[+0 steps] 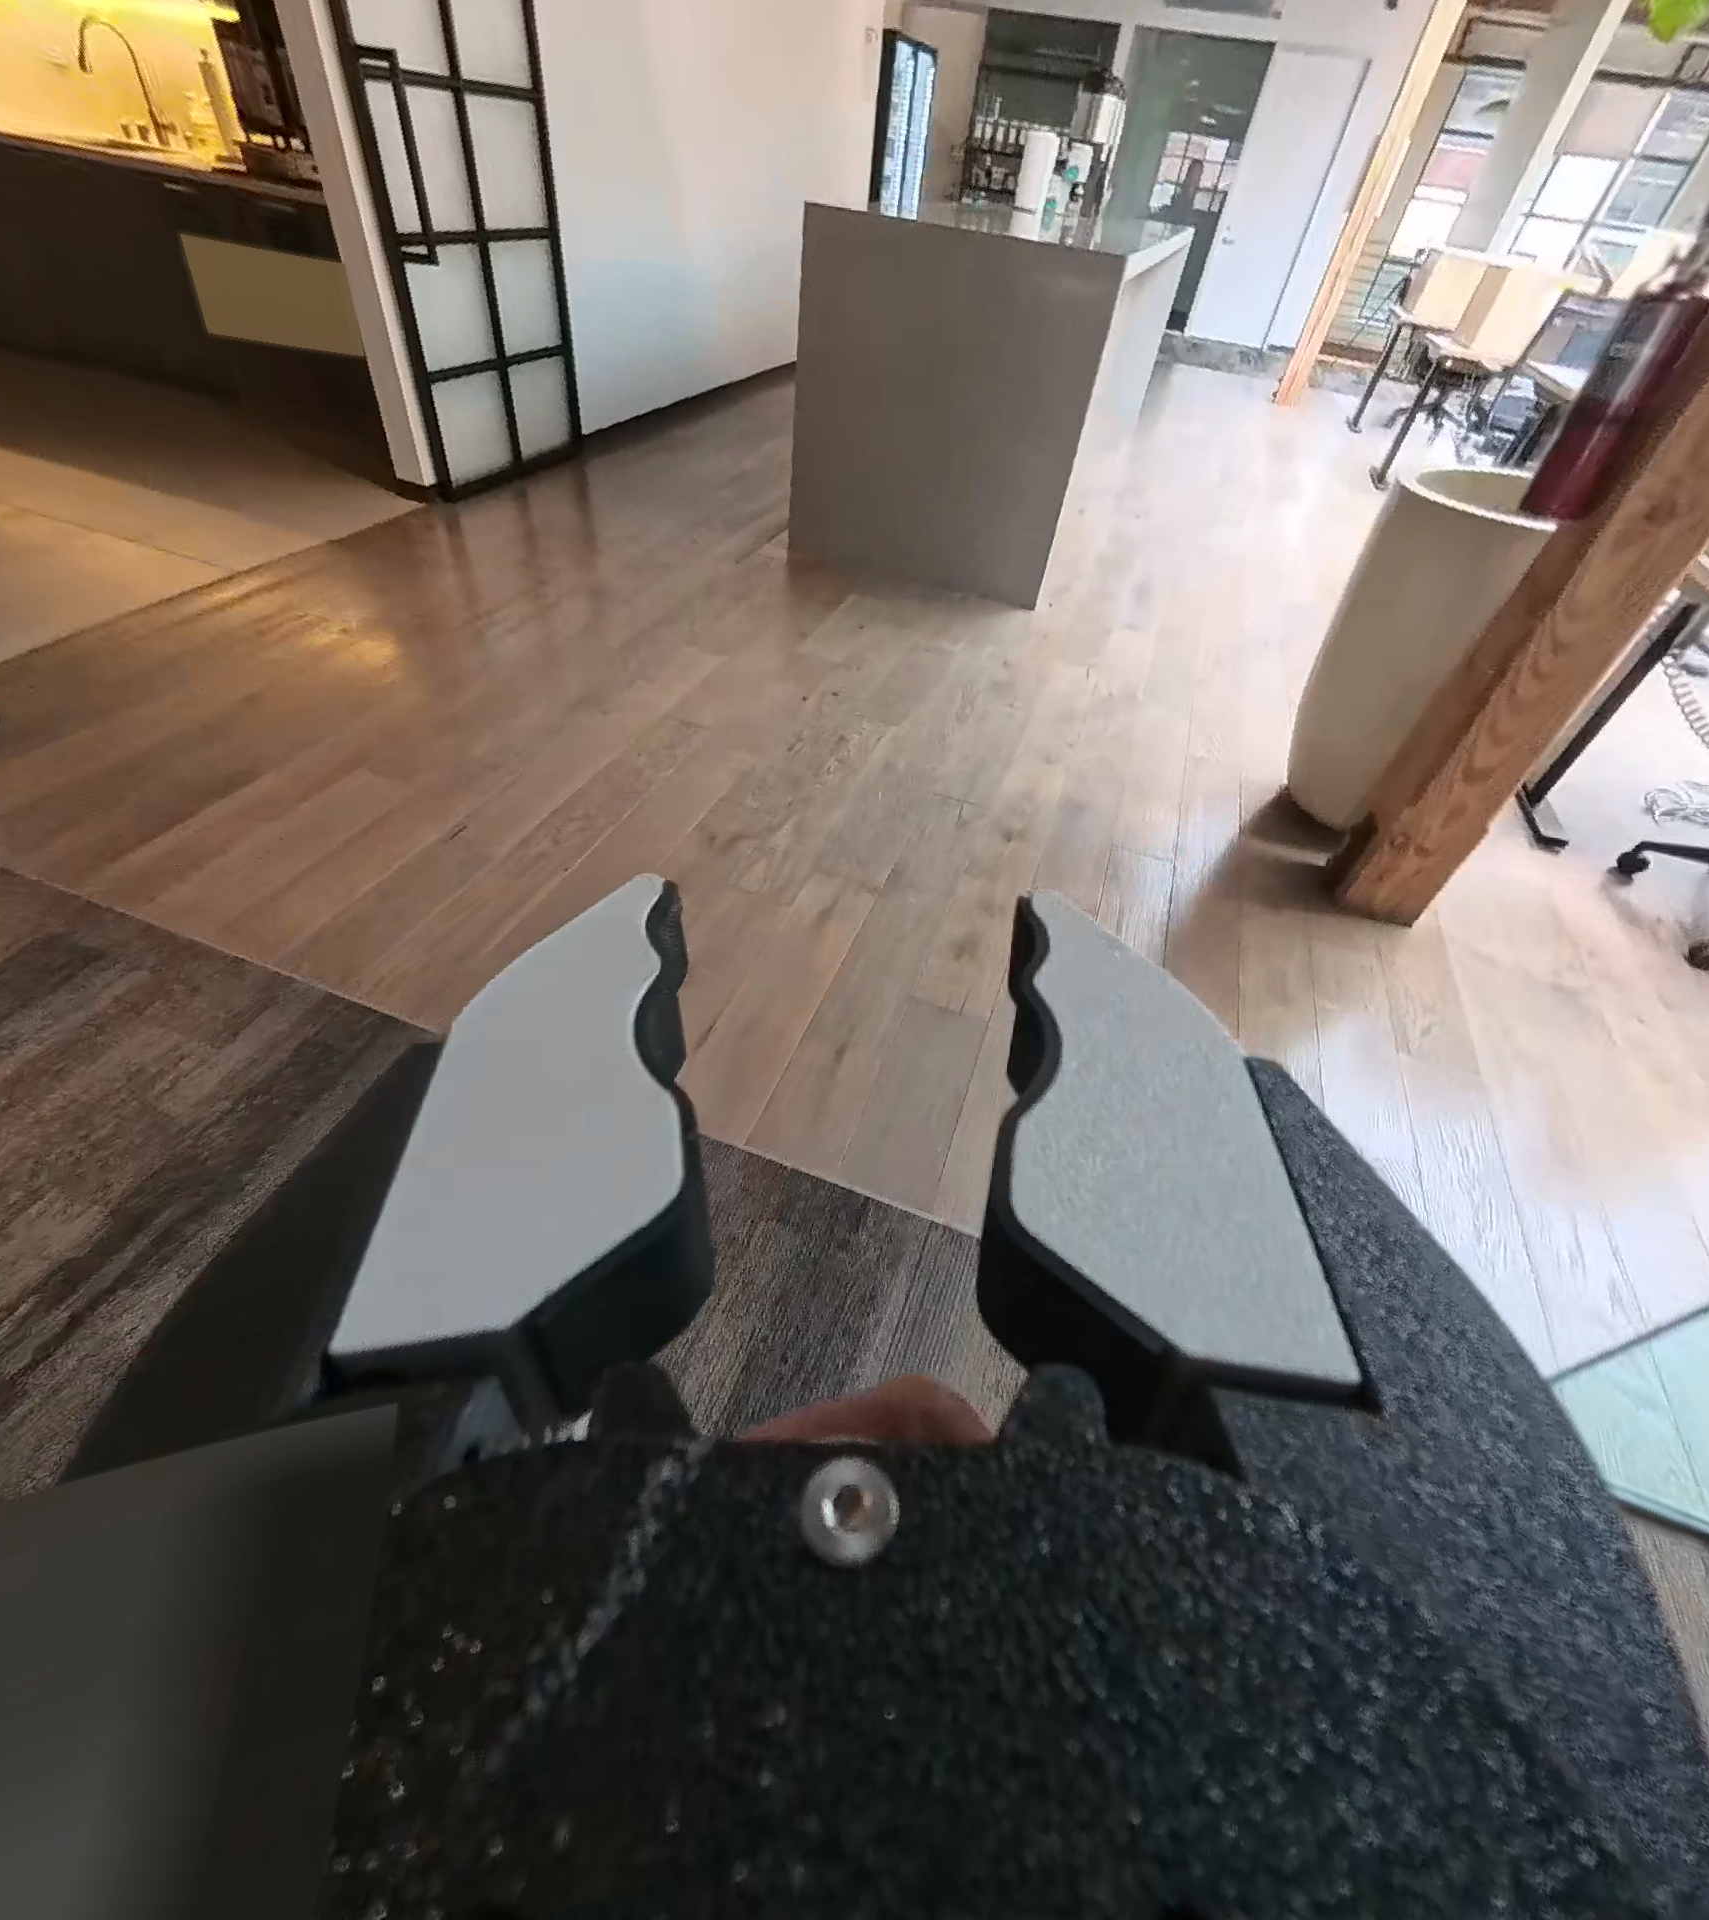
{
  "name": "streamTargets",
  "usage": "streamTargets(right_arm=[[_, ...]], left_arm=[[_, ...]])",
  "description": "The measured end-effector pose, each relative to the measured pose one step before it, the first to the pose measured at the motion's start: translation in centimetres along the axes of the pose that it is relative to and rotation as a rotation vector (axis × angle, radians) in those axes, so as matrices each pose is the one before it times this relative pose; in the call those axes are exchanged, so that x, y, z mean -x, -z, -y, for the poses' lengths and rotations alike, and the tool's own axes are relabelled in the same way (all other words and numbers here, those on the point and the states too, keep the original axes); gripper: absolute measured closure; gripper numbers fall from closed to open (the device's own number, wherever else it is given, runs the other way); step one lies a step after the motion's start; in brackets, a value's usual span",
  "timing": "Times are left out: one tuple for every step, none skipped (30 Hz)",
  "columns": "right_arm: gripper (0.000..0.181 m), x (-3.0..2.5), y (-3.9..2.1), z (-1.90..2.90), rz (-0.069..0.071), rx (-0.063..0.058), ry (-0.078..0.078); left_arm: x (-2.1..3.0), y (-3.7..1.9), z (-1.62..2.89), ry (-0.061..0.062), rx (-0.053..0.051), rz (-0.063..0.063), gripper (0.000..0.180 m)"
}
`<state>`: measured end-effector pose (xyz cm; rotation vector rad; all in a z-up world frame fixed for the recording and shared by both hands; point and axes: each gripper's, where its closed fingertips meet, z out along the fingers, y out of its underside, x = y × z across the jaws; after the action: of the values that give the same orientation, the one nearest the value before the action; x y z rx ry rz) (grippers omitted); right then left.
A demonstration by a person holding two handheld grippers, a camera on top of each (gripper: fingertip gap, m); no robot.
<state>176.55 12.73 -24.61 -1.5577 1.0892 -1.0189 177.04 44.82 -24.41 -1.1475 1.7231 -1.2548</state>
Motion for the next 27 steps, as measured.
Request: streamTargets(right_arm=[[0.122, -0.189, -2.693, 0.569, 0.001, -0.0007, 0.0021], [0.123, -0.236, -2.748, 0.508, -0.0004, -0.0007, -0.0038], [0.123, -0.205, -2.863, 0.549, 0.0009, -0.0021, -0.0034], [0.125, -0.222, -2.837, 0.636, -0.0037, -0.0069, 0.0049], [0.125, -0.36, -2.819, 0.626, -0.0132, -0.0071, 0.0087], [0.125, -0.24, -2.782, 0.52, -0.0102, -0.0016, 0.0095], [0.125, -0.224, -2.804, 0.454, -0.0137, -0.0004, 0.0059], [0.125, -0.236, -2.929, 0.427, -0.0151, -0.0012, 0.0032], [0.125, -0.268, -3.62, 0.479, -0.0162, 0.0026, 0.0045], [0.125, -0.262, -2.761, 0.348, -0.0169, 0.0081, 0.0015], [0.125, -0.298, -2.604, 0.516, -0.0185, 0.0021, -0.0062], [0.125, -0.196, -2.495, 0.55, -0.0118, 0.0015, -0.0094], [0.125, -0.203, -2.361, 0.522, -0.0096, 0.0065, -0.01], [0.125, -0.257, -2.229, 0.576, -0.0122, 0.0061, -0.0061], [0.125, -0.297, -2.151, 0.638, -0.0127, 0.0032, -0.0003], [0.125, -0.262, -2.045, 0.521, -0.01, 0.0054, -0.0017], [0.125, -0.173, -2.173, 0.486, -0.0047, 0.0096, -0.0059], [0.125, -0.202, -2.1, 0.419, -0.003, 0.0072, -0.0062], [0.126, -0.224, -2.892, 0.577, -0.0061, 0.0049, -0.0037], [0.126, -0.283, -2.25, 0.306, -0.0036, 0.0053, -0.0032], [0.127, -0.268, -2.402, 0.184, 0.0001, 0.0069, -0.0061], [0.128, -0.326, -2.538, 0.141, 0.0007, 0.0061, -0.0088], [0.129, -0.369, -2.688, 0.166, 0.0026, 0.003, -0.0039], [0.131, -0.497, -2.83, 0.214, -0.0025, -0.0018, 0.0049], [0.132, -0.613, -2.991, 0.193, -0.0064, 0.0006, 0.0077], [0.132, -0.599, -2.98, 0.15, -0.0028, 0.0106, 0.0057], [0.131, -0.63, -2.939, 0.345, -0.0017, 0.0069, 0.0011]], left_arm=[[1.388, -2.221, 0.53, 0.004, -0.0056, 0.0051, 0.136], [1.362, -2.315, 0.415, 0.0022, -0.003, 0.002, 0.137], [1.346, -2.431, 0.322, 0.0021, 0.0013, -0.0007, 0.137], [1.358, -2.514, 0.23, 0.0024, 0.0057, -0.0033, 0.137], [1.426, -2.666, 0.233, 0.0016, 0.0081, -0.0049, 0.137], [1.467, -2.662, 0.246, 0.001, 0.0074, -0.0061, 0.137], [1.476, -2.651, 0.369, 0.0011, 0.0038, -0.0081, 0.137], [1.483, -2.637, 0.526, -0.0007, -0.0018, -0.0074, 0.137], [1.509, -2.637, 0.642, -0.0058, -0.005, -0.0052, 0.137], [1.511, -2.663, 0.696, -0.0098, -0.0023, -0.0038, 0.136], [1.476, -2.641, 0.771, -0.01, 0.0031, -0.0038, 0.135], [1.422, -2.455, 0.827, -0.0078, 0.0041, -0.0047, 0.134], [1.387, -2.293, 0.921, -0.0044, -0.0043, -0.0069, 0.134], [1.271, -2.266, 0.911, -0.0009, -0.0071, -0.012, 0.135], [1.606, -3.023, 1.162, 0.0009, 0.0021, -0.0159, 0.135], [1.383, -2.626, 0.941, -0.0027, 0.0105, -0.0146, 0.135], [1.147, -2.095, 0.805, -0.0066, 0.0082, -0.0103, 0.134], [1.185, -2.017, 0.872, -0.0062, 0.0014, -0.0041, 0.134], [1.238, -2.069, 0.819, -0.0029, -0.0003, -0.0007, 0.134], [1.233, -2.171, 0.721, 0.0024, 0.0016, 0.0001, 0.134], [1.202, -2.2, 0.69, 0.0059, -0.0008, 0.0004, 0.134], [1.138, -2.256, 0.746, 0.0043, -0.0065, 0.0009, 0.134], [1.178, -2.374, 0.75, -0.0021, -0.0081, 0.0034, 0.134], [1.172, -2.51, 0.685, -0.0093, -0.0078, 0.0065, 0.134], [1.188, -2.625, 0.61, -0.011, -0.0054, 0.0077, 0.134], [1.161, -2.657, 0.499, -0.0062, -0.0007, 0.0096, 0.134], [1.066, -2.7, 0.444, -0.0003, 0.0026, 0.0088, 0.134]])
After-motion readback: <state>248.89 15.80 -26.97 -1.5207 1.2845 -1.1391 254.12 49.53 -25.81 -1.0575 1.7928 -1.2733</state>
